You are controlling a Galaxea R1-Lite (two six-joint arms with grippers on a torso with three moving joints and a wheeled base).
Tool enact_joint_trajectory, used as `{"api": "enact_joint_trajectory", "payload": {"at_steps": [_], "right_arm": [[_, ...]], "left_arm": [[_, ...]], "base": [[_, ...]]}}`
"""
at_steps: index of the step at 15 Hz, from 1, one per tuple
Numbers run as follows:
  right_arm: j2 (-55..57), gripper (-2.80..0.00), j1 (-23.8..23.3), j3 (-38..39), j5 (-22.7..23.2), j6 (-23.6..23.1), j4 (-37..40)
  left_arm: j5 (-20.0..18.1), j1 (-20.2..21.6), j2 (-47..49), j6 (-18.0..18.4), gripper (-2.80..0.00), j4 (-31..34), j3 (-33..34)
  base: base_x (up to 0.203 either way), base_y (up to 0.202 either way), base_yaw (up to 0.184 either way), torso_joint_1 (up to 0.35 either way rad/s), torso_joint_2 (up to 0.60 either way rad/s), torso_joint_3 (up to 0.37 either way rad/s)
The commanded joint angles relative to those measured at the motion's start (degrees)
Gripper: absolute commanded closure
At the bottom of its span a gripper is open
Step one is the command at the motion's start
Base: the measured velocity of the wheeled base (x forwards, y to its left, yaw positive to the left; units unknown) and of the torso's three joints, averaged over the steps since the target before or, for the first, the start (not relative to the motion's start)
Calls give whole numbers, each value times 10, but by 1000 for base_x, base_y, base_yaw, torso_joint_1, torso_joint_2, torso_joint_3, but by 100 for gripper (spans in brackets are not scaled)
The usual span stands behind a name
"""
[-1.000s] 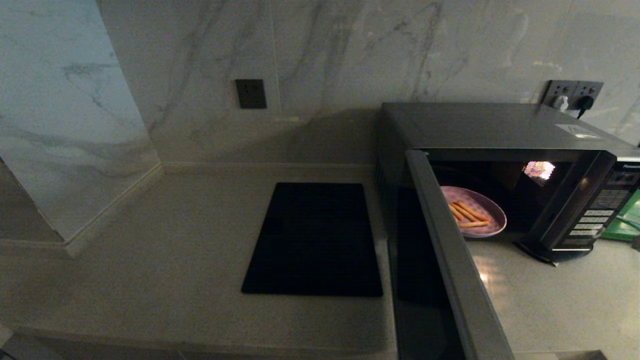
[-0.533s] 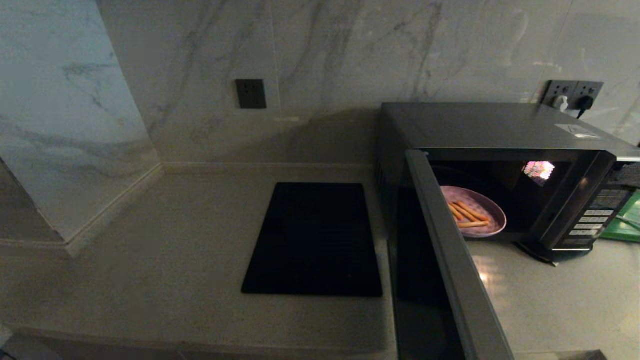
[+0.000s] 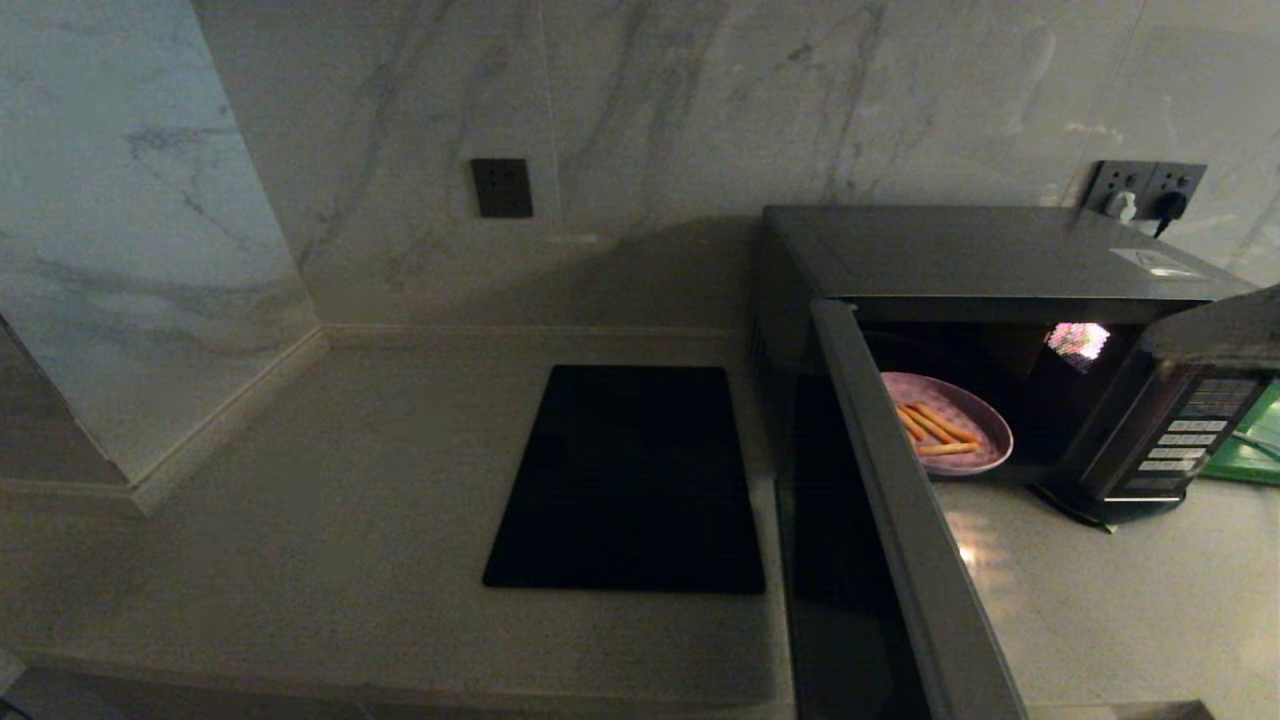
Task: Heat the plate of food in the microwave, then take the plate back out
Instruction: Close the microwave oven
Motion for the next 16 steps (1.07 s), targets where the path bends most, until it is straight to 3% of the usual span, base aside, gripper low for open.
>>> {"api": "enact_joint_trajectory", "payload": {"at_steps": [1, 8, 16], "right_arm": [[10, 0, 67, 0, -2, 5, 12], [22, 0, 208, -3, -3, 18, 43], [129, 0, 280, -58, -3, 39, 45]], "left_arm": [[0, 0, 0, 0, 0, 0, 0], [0, 0, 0, 0, 0, 0, 0], [0, 0, 0, 0, 0, 0, 0]], "base": [[0, 0, 0, 0, 0, 0], [0, 0, 0, 0, 0, 0], [0, 0, 0, 0, 0, 0]]}}
